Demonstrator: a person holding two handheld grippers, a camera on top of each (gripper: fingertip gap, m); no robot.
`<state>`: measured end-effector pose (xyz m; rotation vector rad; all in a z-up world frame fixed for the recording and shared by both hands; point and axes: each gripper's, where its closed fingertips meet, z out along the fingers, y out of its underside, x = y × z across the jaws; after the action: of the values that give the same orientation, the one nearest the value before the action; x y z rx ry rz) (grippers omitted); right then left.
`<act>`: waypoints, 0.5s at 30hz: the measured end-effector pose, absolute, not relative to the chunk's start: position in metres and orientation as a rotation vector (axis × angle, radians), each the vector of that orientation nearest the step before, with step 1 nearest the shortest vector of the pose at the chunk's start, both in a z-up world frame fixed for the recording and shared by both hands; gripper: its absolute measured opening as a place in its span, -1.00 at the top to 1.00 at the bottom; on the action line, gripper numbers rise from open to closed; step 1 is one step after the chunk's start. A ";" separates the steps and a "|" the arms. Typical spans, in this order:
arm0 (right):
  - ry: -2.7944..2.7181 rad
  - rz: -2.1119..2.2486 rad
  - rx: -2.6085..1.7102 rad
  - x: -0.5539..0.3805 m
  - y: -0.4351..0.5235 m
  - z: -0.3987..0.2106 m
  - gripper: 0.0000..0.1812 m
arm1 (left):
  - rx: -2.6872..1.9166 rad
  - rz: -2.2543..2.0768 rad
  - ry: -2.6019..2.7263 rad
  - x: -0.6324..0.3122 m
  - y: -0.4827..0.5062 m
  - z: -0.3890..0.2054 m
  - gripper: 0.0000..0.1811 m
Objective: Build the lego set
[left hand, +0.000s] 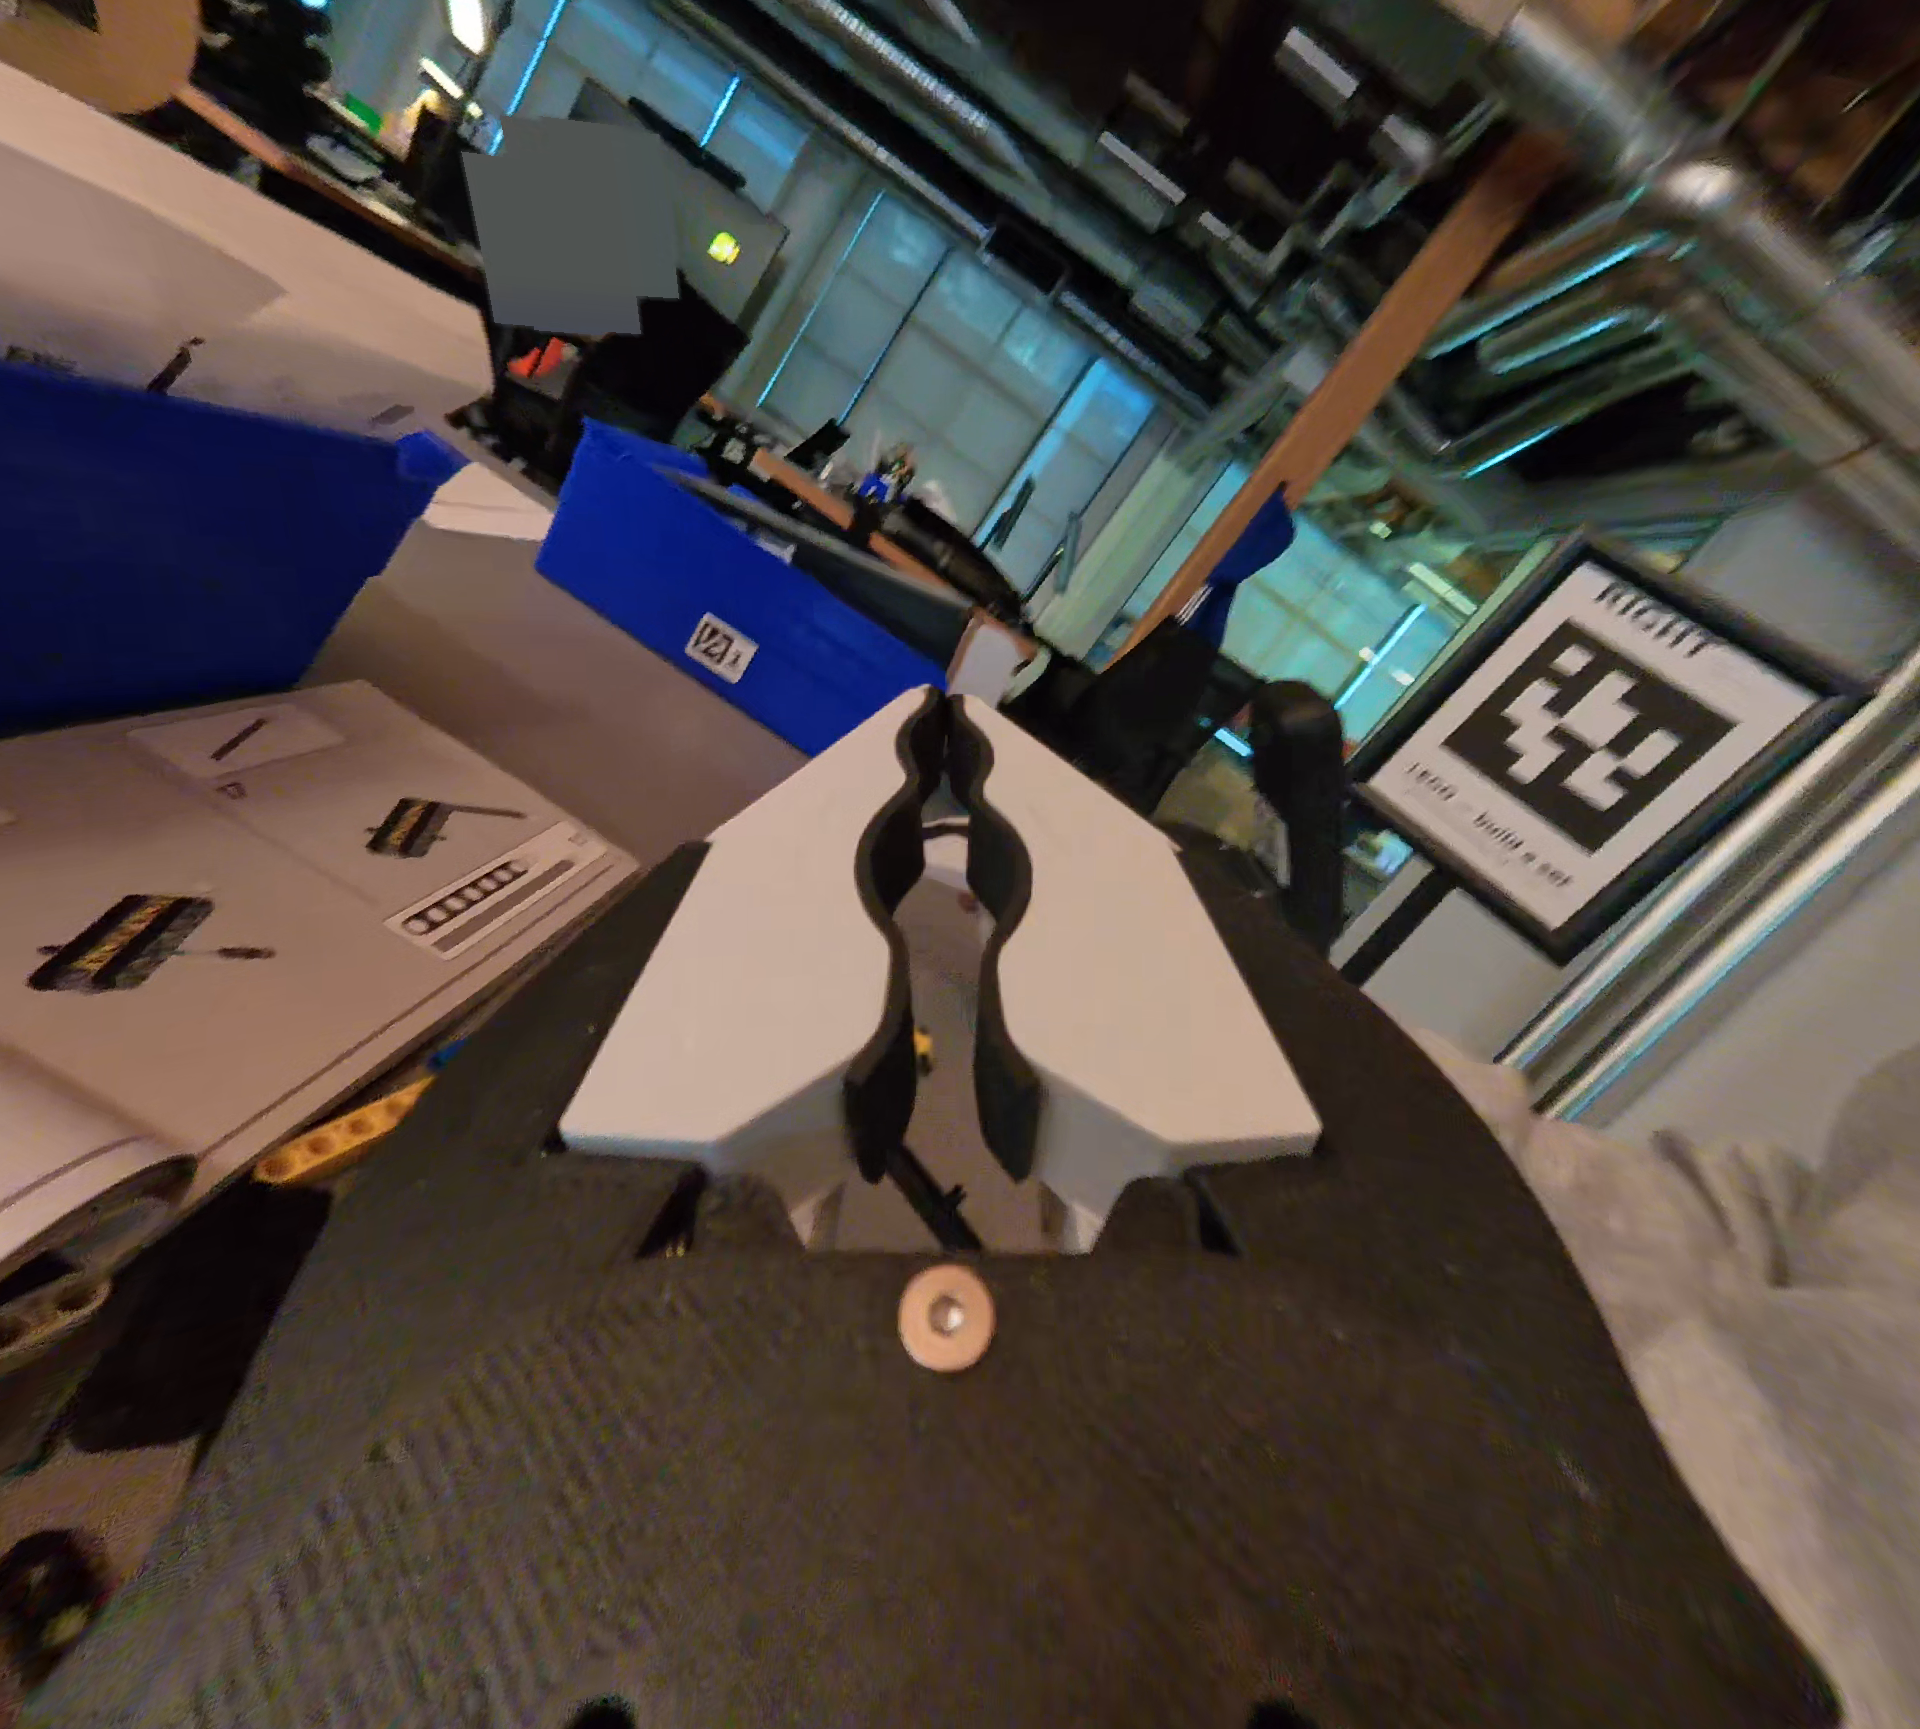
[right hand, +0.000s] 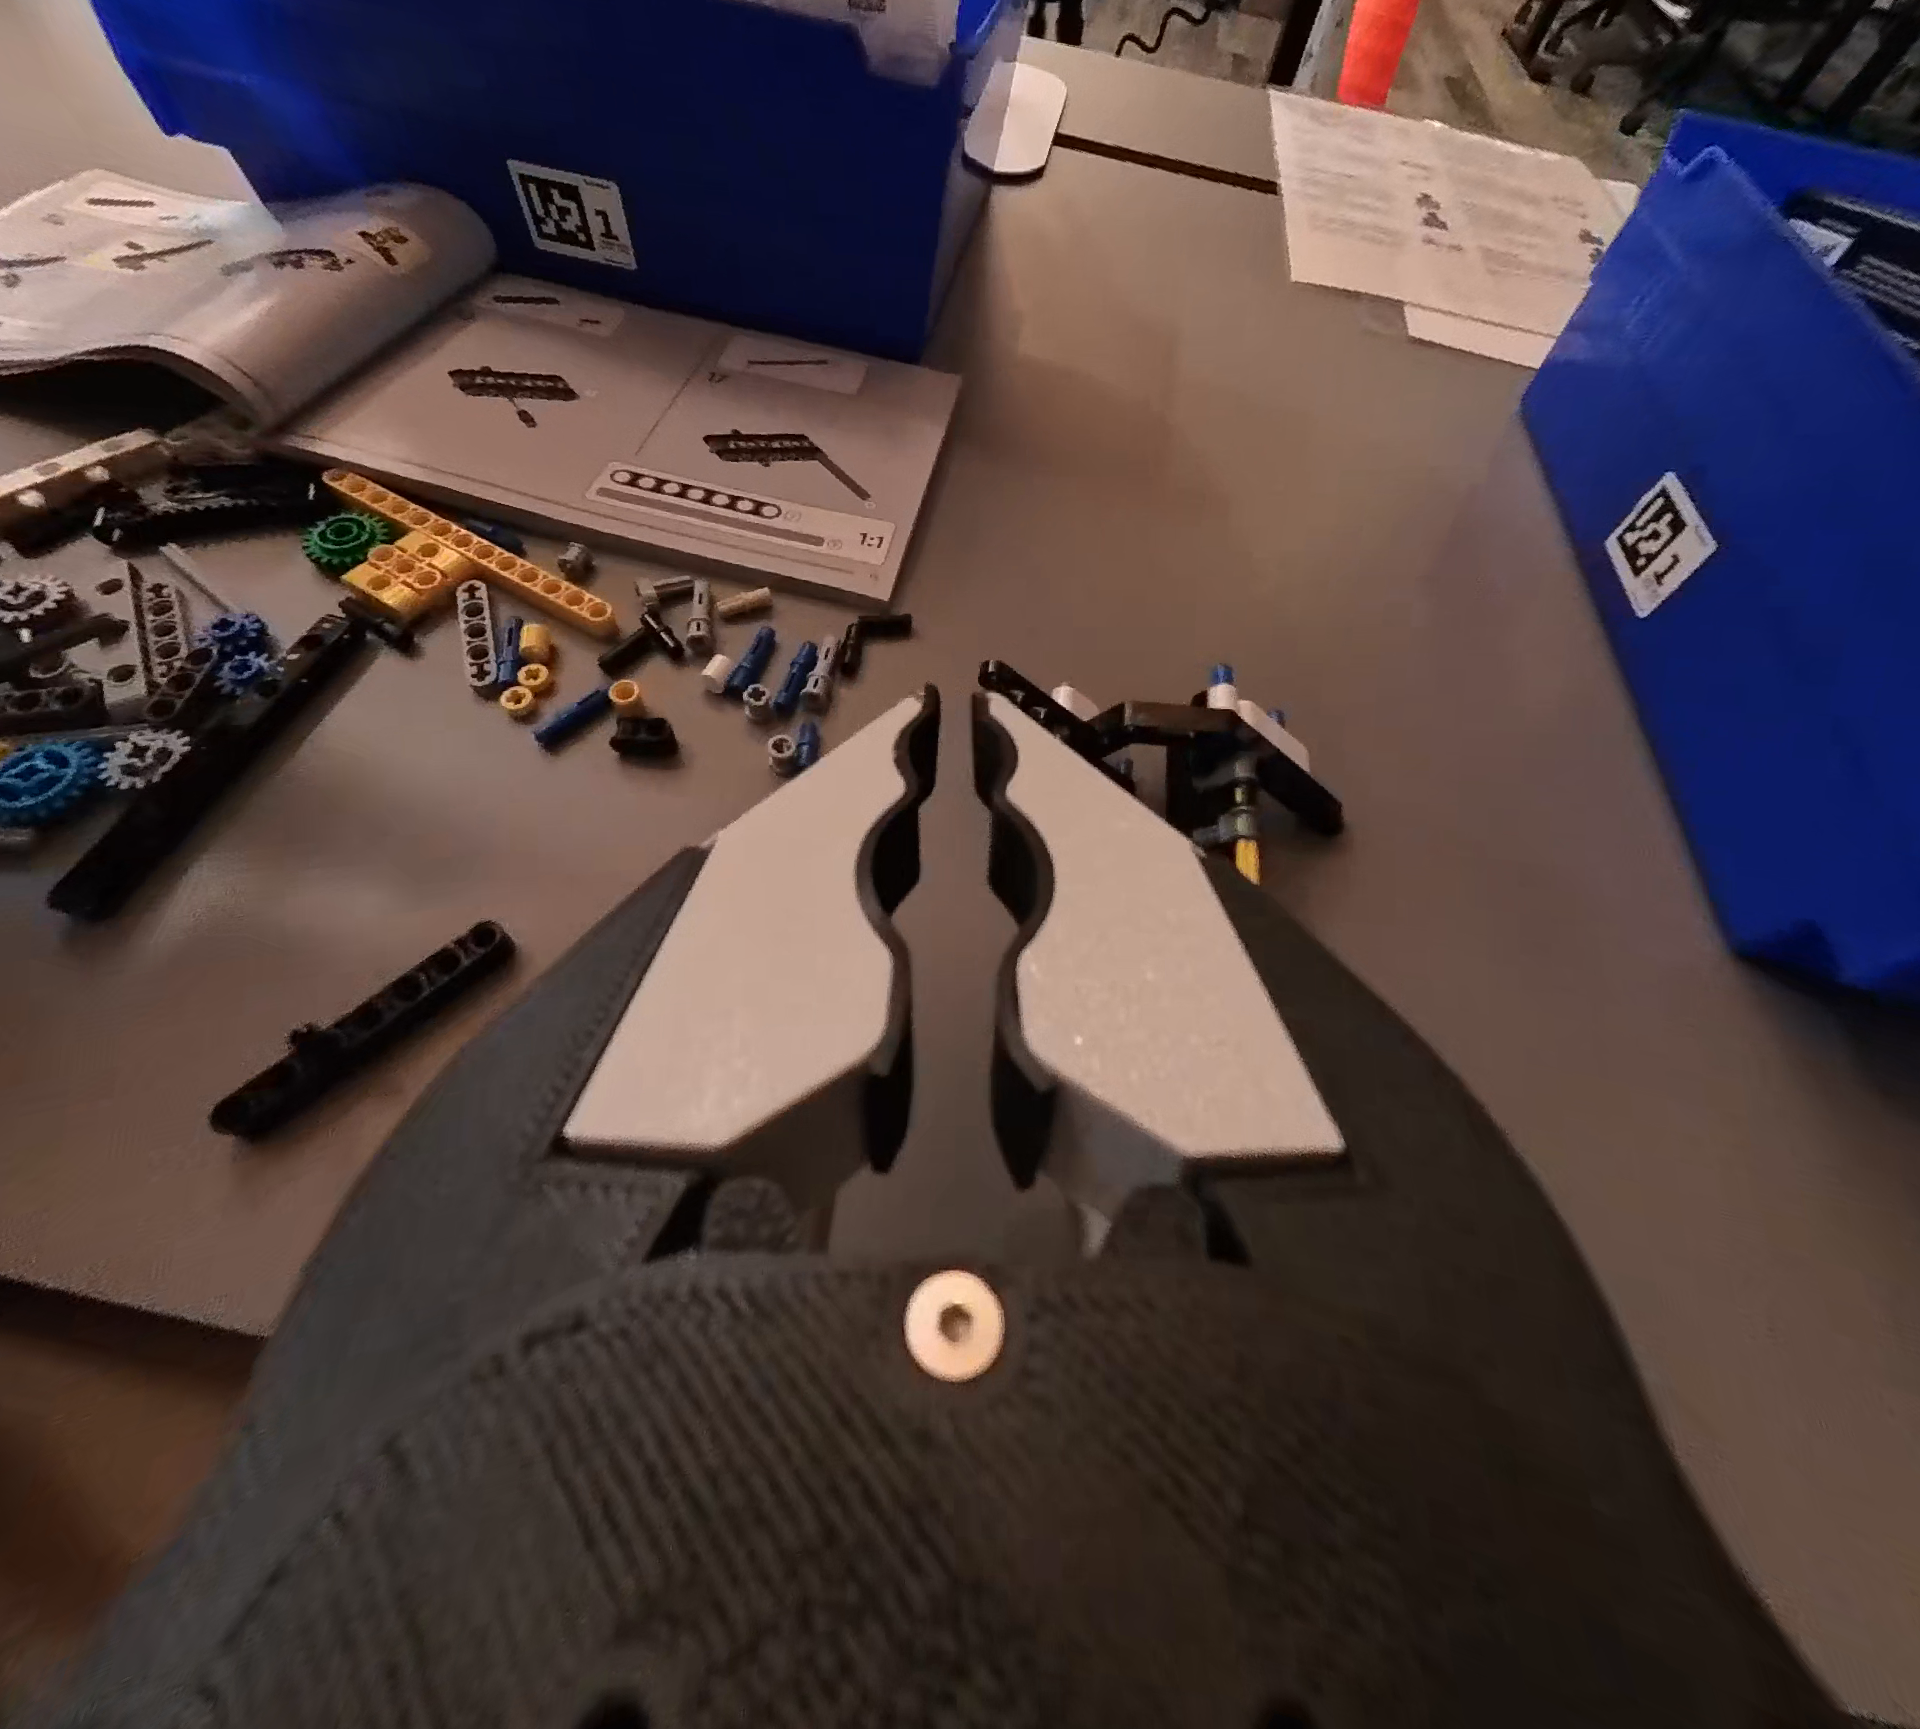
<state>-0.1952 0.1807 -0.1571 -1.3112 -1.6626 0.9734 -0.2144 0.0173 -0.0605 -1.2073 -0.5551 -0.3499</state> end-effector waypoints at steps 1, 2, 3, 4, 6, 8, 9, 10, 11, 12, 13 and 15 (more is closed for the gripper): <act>-1.659 0.963 -1.302 -0.196 0.182 -0.157 0.95 | -1.184 -0.359 -0.549 -0.214 0.014 -0.056 1.00; -1.654 0.955 -1.283 -0.196 0.183 -0.157 0.96 | -1.172 -0.354 -0.541 -0.214 0.010 -0.053 1.00; -1.641 0.955 -1.263 -0.197 0.185 -0.156 0.97 | -1.171 -0.344 -0.535 -0.215 0.008 -0.052 1.00; -1.627 0.973 -1.249 -0.198 0.185 -0.155 0.99 | -1.174 -0.340 -0.525 -0.215 0.006 -0.052 1.00; -1.592 1.051 -1.221 -0.200 0.184 -0.152 1.00 | -1.191 -0.389 -0.482 -0.209 0.006 -0.052 1.00; -1.562 1.123 -1.236 -0.201 0.187 -0.150 1.00 | -1.198 -0.442 -0.441 -0.201 0.010 -0.051 1.00; -1.564 1.150 -1.258 -0.202 0.189 -0.150 1.00 | -1.205 -0.449 -0.420 -0.197 0.013 -0.051 1.00; -1.562 1.177 -1.277 -0.203 0.192 -0.150 1.00 | -1.225 -0.441 -0.401 -0.194 0.017 -0.053 1.00; -1.547 1.208 -1.295 -0.202 0.195 -0.149 1.00 | -1.257 -0.426 -0.380 -0.189 0.022 -0.056 1.00; -1.520 1.239 -1.313 -0.202 0.199 -0.147 1.00 | -1.291 -0.410 -0.356 -0.185 0.027 -0.060 1.00; -1.490 1.263 -1.326 -0.201 0.203 -0.144 1.00 | -1.329 -0.394 -0.334 -0.180 0.033 -0.065 1.00; -1.435 1.280 -1.329 -0.201 0.210 -0.138 1.00 | -1.410 -0.352 -0.299 -0.172 0.044 -0.077 1.00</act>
<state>-0.2006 0.2099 -0.1380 -1.3293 -1.4350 1.2804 -0.1722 0.0442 -0.0765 -1.4100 -0.2992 -0.3520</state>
